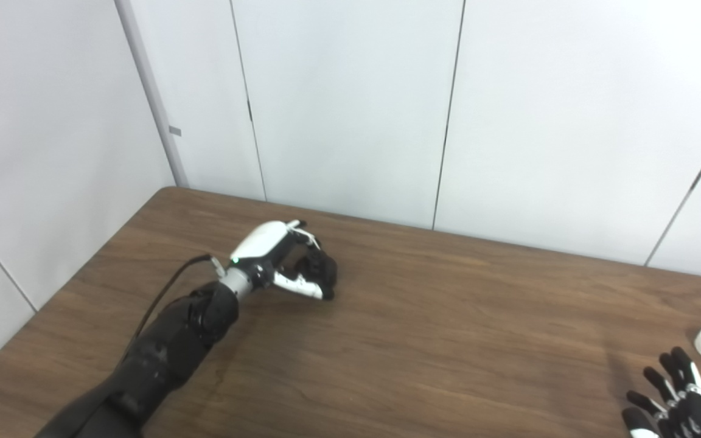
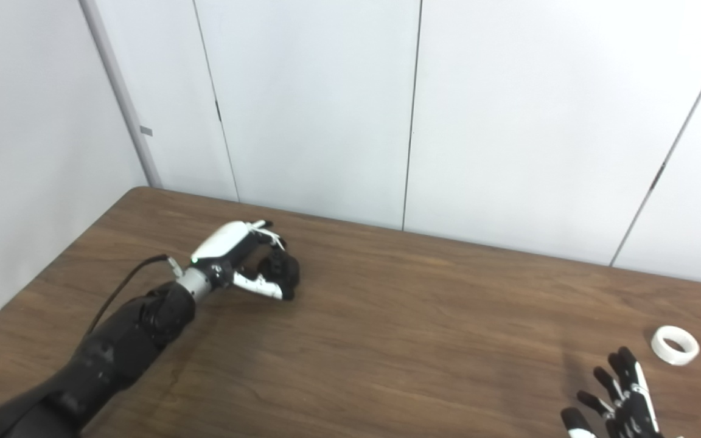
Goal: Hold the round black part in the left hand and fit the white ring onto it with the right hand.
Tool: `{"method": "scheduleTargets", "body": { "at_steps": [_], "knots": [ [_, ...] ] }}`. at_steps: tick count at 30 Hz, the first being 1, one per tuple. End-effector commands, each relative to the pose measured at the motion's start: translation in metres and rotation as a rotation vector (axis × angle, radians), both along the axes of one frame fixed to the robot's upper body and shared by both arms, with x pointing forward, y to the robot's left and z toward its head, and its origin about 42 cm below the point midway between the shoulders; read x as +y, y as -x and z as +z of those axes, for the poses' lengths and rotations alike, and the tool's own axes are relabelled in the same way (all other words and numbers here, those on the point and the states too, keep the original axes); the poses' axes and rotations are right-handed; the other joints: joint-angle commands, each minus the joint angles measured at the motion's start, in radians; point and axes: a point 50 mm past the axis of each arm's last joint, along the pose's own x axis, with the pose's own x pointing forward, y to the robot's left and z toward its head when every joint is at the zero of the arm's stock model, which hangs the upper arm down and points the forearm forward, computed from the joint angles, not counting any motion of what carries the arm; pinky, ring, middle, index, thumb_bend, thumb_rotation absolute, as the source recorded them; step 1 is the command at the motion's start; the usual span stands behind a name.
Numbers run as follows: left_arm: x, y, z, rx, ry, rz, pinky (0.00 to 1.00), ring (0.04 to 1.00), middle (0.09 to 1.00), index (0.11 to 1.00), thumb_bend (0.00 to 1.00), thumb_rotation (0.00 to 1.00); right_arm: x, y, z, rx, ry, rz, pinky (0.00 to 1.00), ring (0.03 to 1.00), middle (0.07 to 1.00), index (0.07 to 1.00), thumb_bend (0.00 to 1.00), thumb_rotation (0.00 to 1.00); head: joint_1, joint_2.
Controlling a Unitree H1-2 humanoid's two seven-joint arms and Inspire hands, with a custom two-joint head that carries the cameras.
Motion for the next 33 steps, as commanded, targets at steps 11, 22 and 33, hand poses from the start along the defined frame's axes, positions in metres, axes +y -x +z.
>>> {"method": "scheduleTargets", "body": {
  "at_steps": [11,22,33],
  "knots": [
    [-0.073,0.03,-0.002,-0.019,0.035,-0.315,1.0,0.989,0.771,0.48,0.52,0.06,0.012,-0.007,0.043,-0.139,0.054,0.009,0.75,0.901,0.949,0.959,0.55,0.56,-0.073,0.024],
    [-0.125,0.054,0.0,-0.014,0.06,-0.493,1.0,1.0,0.779,0.48,0.52,0.07,0.027,-0.008,0.066,-0.203,0.058,0.024,0.75,0.9,0.95,0.955,0.53,0.56,-0.152,0.052],
    [-0.162,0.074,-0.005,-0.004,0.078,-0.619,1.0,1.0,0.777,0.48,0.52,0.07,0.038,-0.003,0.091,-0.292,0.063,0.027,0.72,0.903,0.952,0.957,0.52,0.55,-0.234,0.072]
  ]
}}
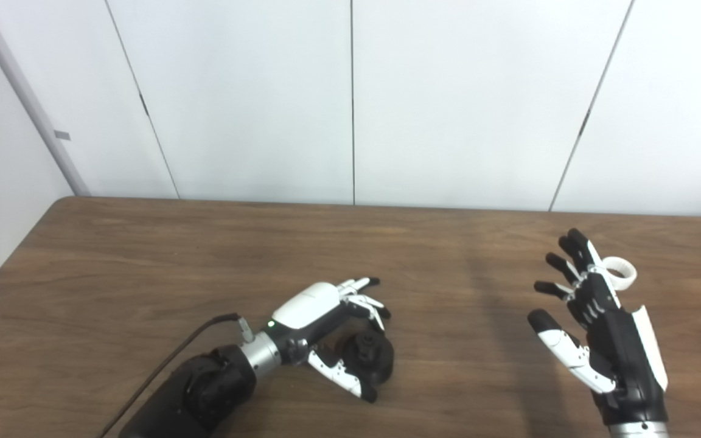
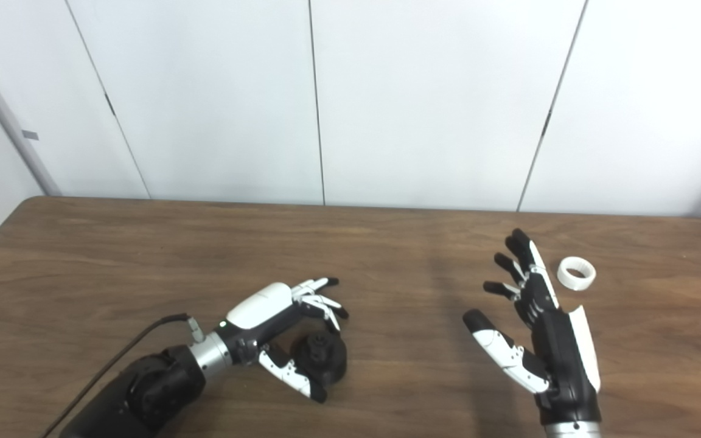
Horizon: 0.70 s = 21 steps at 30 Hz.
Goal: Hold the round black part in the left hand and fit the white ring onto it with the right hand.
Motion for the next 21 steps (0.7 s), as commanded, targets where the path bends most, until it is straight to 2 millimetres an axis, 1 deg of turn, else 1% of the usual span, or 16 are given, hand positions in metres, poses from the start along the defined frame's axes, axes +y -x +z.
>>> {"method": "scheduleTargets", "body": {
  "at_steps": [1,5,8,13,17,21],
  "knots": [
    [-0.014,0.003,0.01,-0.034,0.008,-0.077,1.0,1.0,0.778,0.48,0.52,0.07,0.005,0.0,0.019,-0.083,-0.013,0.004,0.71,0.902,0.95,0.956,0.52,0.54,0.0,0.001],
    [-0.024,0.009,0.011,-0.023,0.003,-0.119,1.0,1.0,0.788,0.48,0.52,0.07,0.008,0.0,0.021,-0.089,-0.004,0.004,0.69,0.895,0.948,0.958,0.52,0.56,-0.006,0.001],
    [-0.026,0.01,0.011,-0.013,-0.001,-0.136,1.0,1.0,0.791,0.48,0.52,0.07,0.009,0.001,0.023,-0.087,-0.001,0.005,0.7,0.9,0.953,0.96,0.52,0.58,-0.018,0.006],
    [-0.024,0.01,0.012,-0.031,-0.029,-0.145,1.0,1.0,0.793,0.48,0.52,0.07,0.01,0.004,0.029,-0.093,-0.004,0.005,0.7,0.903,0.95,0.951,0.53,0.57,-0.047,0.021],
    [-0.02,0.007,0.013,-0.059,-0.049,-0.135,1.0,1.0,0.795,0.48,0.52,0.06,0.009,0.006,0.037,-0.106,0.004,-0.014,0.7,0.907,0.953,0.94,0.52,0.55,-0.059,0.03],
    [-0.019,0.008,0.012,-0.078,-0.045,-0.126,1.0,1.0,0.793,0.48,0.52,0.06,0.008,0.006,0.045,-0.121,0.021,-0.031,0.7,0.89,0.943,0.932,0.51,0.53,-0.089,0.045]
  ]
}}
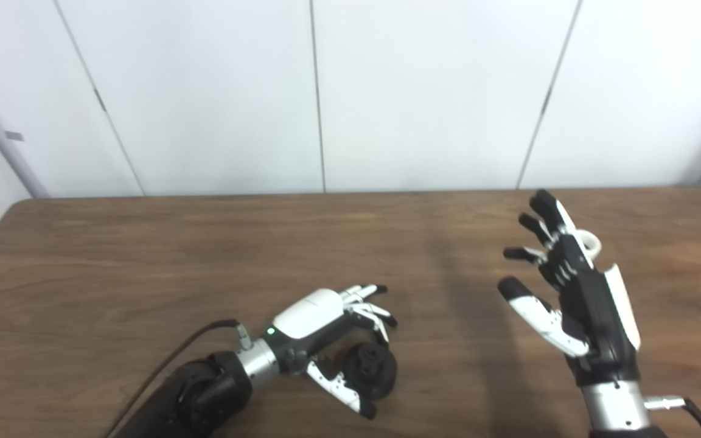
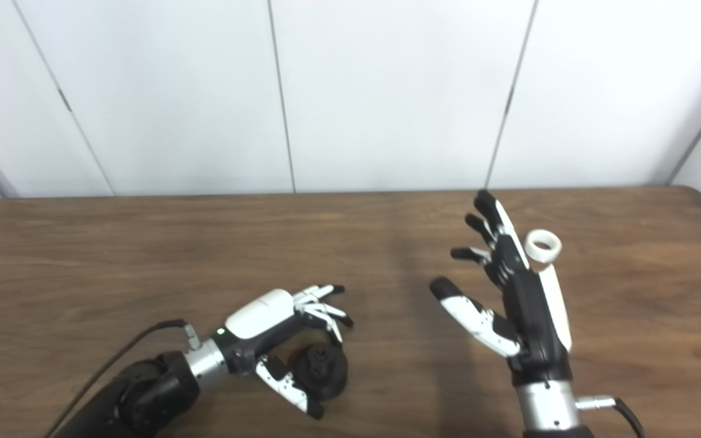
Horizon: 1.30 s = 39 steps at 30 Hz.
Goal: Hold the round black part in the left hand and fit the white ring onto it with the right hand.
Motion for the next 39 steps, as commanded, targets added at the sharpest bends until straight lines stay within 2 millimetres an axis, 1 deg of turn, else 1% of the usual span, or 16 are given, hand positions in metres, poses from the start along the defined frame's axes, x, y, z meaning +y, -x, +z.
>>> {"method": "scheduleTargets", "body": {
  "at_steps": [1,3,4,5,9,13,15,18,21,26,31,33,35,39],
  "knots": [
    [0.002,-0.005,0.011,-0.052,-0.014,-0.025,1.0,1.0,0.791,0.48,0.52,0.06,0.001,0.0,0.02,-0.091,0.007,-0.007,0.69,0.882,0.938,0.929,0.51,0.52,-0.006,0.005],
    [0.002,-0.005,0.011,-0.055,-0.017,-0.028,1.0,1.0,0.791,0.48,0.52,0.06,0.0,-0.001,0.024,-0.101,0.023,-0.01,0.7,0.879,0.936,0.929,0.5,0.52,-0.017,0.017],
    [0.003,-0.005,0.011,-0.058,-0.022,-0.029,1.0,1.0,0.793,0.48,0.52,0.06,-0.001,-0.002,0.026,-0.104,0.034,-0.012,0.72,0.886,0.938,0.93,0.5,0.52,-0.017,0.017],
    [0.003,-0.005,0.012,-0.063,-0.027,-0.03,1.0,1.0,0.796,0.48,0.52,0.06,-0.002,-0.002,0.028,-0.107,0.042,-0.015,0.75,0.893,0.943,0.93,0.51,0.54,-0.023,0.031],
    [0.005,-0.008,0.015,-0.09,-0.041,-0.027,1.0,1.0,0.798,0.48,0.52,0.06,-0.006,-0.001,0.041,-0.117,0.066,-0.044,0.77,0.894,0.945,0.929,0.53,0.56,-0.031,0.055],
    [0.007,-0.012,0.018,-0.127,-0.039,-0.014,1.0,1.0,0.786,0.48,0.52,0.06,-0.011,0.0,0.048,-0.134,0.091,-0.056,0.78,0.882,0.943,0.921,0.51,0.54,-0.03,0.064],
    [0.008,-0.014,0.019,-0.135,-0.033,-0.007,1.0,1.0,0.78,0.479,0.52,0.06,-0.011,0.0,0.052,-0.139,0.097,-0.055,0.76,0.88,0.935,0.916,0.51,0.54,-0.029,0.071],
    [0.01,-0.016,0.02,-0.144,-0.038,-0.003,1.0,1.0,0.781,0.479,0.52,0.06,-0.014,0.001,0.058,-0.144,0.117,-0.057,0.79,0.892,0.944,0.919,0.5,0.54,-0.028,0.079],
    [0.012,-0.018,0.02,-0.156,-0.042,-0.001,1.0,1.0,0.778,0.479,0.52,0.06,-0.016,0.0,0.062,-0.147,0.118,-0.056,0.79,0.888,0.944,0.917,0.51,0.55,-0.029,0.083],
    [0.014,-0.021,0.019,-0.168,-0.044,0.0,1.0,0.998,0.772,0.479,0.52,0.06,-0.015,-0.001,0.065,-0.15,0.098,-0.038,0.77,0.9,0.948,0.917,0.5,0.51,-0.025,0.08],
    [0.015,-0.023,0.02,-0.17,-0.058,-0.006,1.0,0.999,0.773,0.479,0.52,0.06,-0.018,-0.001,0.069,-0.154,0.127,-0.037,0.77,0.906,0.952,0.924,0.51,0.54,-0.025,0.076],
    [0.016,-0.024,0.02,-0.17,-0.058,-0.004,1.0,1.0,0.775,0.479,0.52,0.06,-0.02,-0.002,0.07,-0.164,0.137,-0.043,0.77,0.904,0.954,0.922,0.5,0.53,-0.036,0.069],
    [0.016,-0.024,0.02,-0.168,-0.053,-0.001,1.0,0.997,0.77,0.479,0.52,0.06,-0.022,-0.001,0.071,-0.161,0.145,-0.061,0.77,0.888,0.942,0.912,0.52,0.54,-0.042,0.064],
    [0.016,-0.025,0.018,-0.163,-0.056,-0.002,1.0,1.0,0.772,0.479,0.52,0.06,-0.027,0.0,0.077,-0.149,0.183,-0.076,0.74,0.894,0.937,0.91,0.52,0.55,-0.065,0.049]
  ]
}}
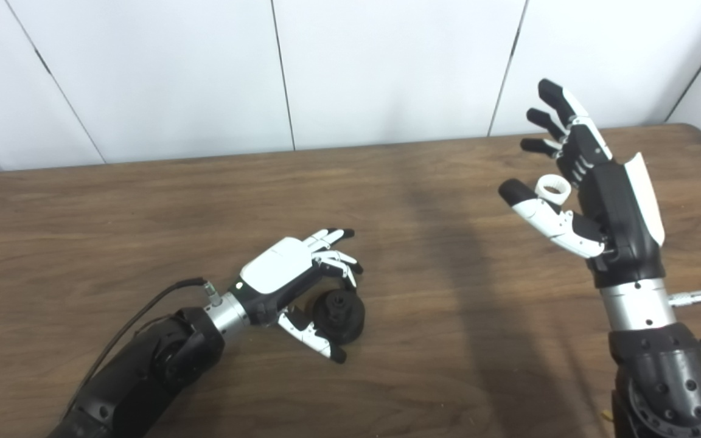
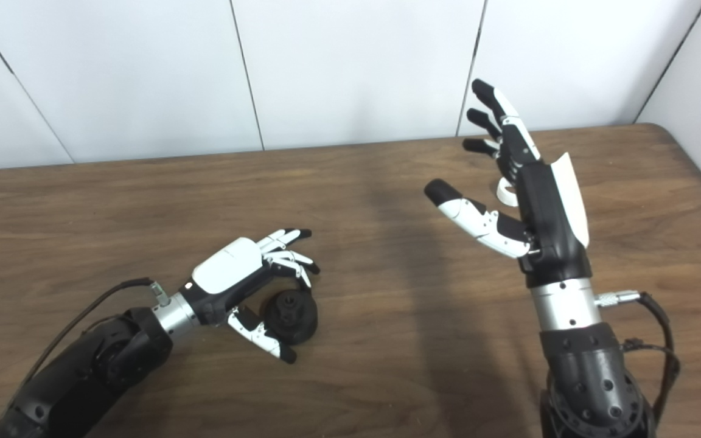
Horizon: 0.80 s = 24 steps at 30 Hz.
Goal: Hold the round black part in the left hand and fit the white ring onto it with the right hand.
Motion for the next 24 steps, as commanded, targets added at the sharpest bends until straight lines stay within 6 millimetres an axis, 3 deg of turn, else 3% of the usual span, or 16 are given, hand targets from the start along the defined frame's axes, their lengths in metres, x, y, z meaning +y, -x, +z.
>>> {"method": "scheduleTargets", "body": {
  "at_steps": [1,7,10,16,22,24],
  "knots": [
    [0.006,-0.009,0.012,-0.043,-0.009,-0.005,1.0,1.0,0.772,0.48,0.52,0.06,-0.005,0.002,0.019,-0.069,0.048,-0.015,0.74,0.902,0.941,0.908,0.51,0.54,-0.004,0.0],
    [0.004,-0.007,0.009,-0.028,0.004,-0.007,1.0,1.0,0.777,0.48,0.52,0.06,-0.023,-0.002,0.037,-0.049,0.104,-0.188,0.83,0.903,0.908,0.887,0.54,0.54,-0.034,-0.016],
    [0.0,-0.005,0.005,-0.018,0.014,-0.008,1.0,1.0,0.779,0.48,0.52,0.06,-0.037,-0.011,0.052,-0.061,0.12,-0.232,0.78,0.889,0.894,0.864,0.56,0.44,-0.053,-0.025],
    [-0.007,-0.005,-0.001,-0.005,0.018,-0.015,1.0,1.0,0.789,0.48,0.52,0.06,-0.074,-0.032,0.076,-0.068,0.22,-0.288,0.72,0.869,0.875,0.807,0.58,0.36,-0.087,-0.042],
    [-0.008,-0.004,-0.006,0.006,0.023,-0.009,1.0,1.0,0.795,0.48,0.52,0.06,-0.108,-0.05,0.068,-0.039,0.283,-0.335,0.67,0.83,0.824,0.764,0.62,0.39,-0.116,-0.07],
    [-0.007,-0.003,-0.007,0.009,0.022,-0.007,1.0,1.0,0.798,0.48,0.52,0.06,-0.119,-0.057,0.058,-0.017,0.261,-0.338,0.71,0.854,0.835,0.762,0.64,0.36,-0.12,-0.079]
  ]
}}
